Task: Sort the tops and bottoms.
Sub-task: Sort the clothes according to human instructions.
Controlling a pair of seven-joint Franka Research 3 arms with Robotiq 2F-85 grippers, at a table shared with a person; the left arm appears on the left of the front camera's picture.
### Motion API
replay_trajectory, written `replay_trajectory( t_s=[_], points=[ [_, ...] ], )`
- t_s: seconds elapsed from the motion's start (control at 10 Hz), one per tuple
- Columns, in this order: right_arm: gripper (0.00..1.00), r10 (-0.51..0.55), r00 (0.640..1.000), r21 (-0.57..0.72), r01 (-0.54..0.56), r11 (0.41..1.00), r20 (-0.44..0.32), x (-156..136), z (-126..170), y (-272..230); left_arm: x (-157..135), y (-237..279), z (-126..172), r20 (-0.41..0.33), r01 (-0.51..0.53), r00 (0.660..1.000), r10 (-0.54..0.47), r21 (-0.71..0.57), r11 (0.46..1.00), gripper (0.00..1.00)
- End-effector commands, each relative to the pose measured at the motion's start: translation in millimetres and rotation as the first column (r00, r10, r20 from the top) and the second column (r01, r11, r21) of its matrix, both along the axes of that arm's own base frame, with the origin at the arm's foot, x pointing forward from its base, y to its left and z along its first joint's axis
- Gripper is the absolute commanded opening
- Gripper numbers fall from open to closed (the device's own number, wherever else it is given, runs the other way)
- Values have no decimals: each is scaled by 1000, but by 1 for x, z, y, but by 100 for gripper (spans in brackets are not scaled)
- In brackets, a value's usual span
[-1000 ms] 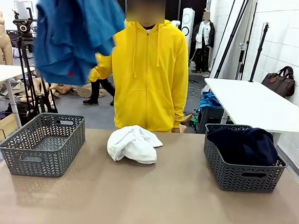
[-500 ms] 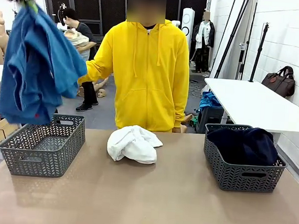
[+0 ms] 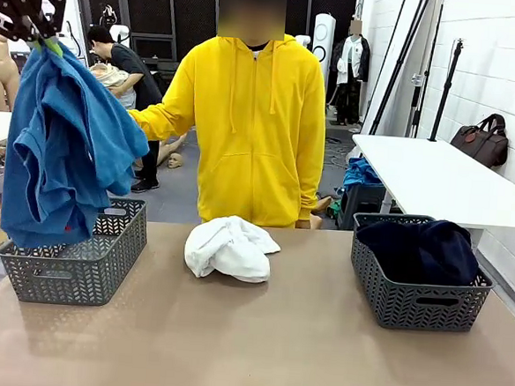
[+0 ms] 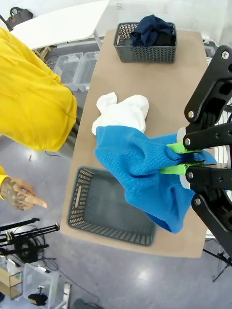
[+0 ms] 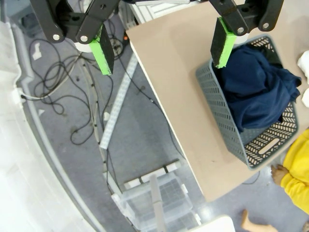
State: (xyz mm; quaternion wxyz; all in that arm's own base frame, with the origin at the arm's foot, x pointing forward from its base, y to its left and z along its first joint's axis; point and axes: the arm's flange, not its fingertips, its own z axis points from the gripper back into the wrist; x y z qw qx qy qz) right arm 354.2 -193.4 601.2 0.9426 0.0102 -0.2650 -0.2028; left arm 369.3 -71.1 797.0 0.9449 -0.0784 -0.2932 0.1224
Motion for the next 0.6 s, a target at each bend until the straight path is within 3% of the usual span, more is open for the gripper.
replay_trajectory(
  t_s=[0.0, 0.1, 0.2, 0.5],
  points=[
    [100, -2, 1000, -6, 2, 1000, -11, -1, -1, 1, -2, 2, -9, -4, -2, 1000, 2, -3, 1000, 0],
    [100, -2, 1000, -6, 2, 1000, -11, -1, -1, 1, 8, 2, -17, -5, 38, 999, -38, -6, 999, 0],
    [100, -2, 1000, -6, 2, 1000, -11, -1, -1, 1, 30, 15, -29, -63, 39, 997, -42, -43, 998, 0],
    [100, -2, 1000, -6, 2, 1000, -11, -1, -1, 1, 85, 64, -55, -157, -71, 986, 50, -129, 989, 0]
  ],
)
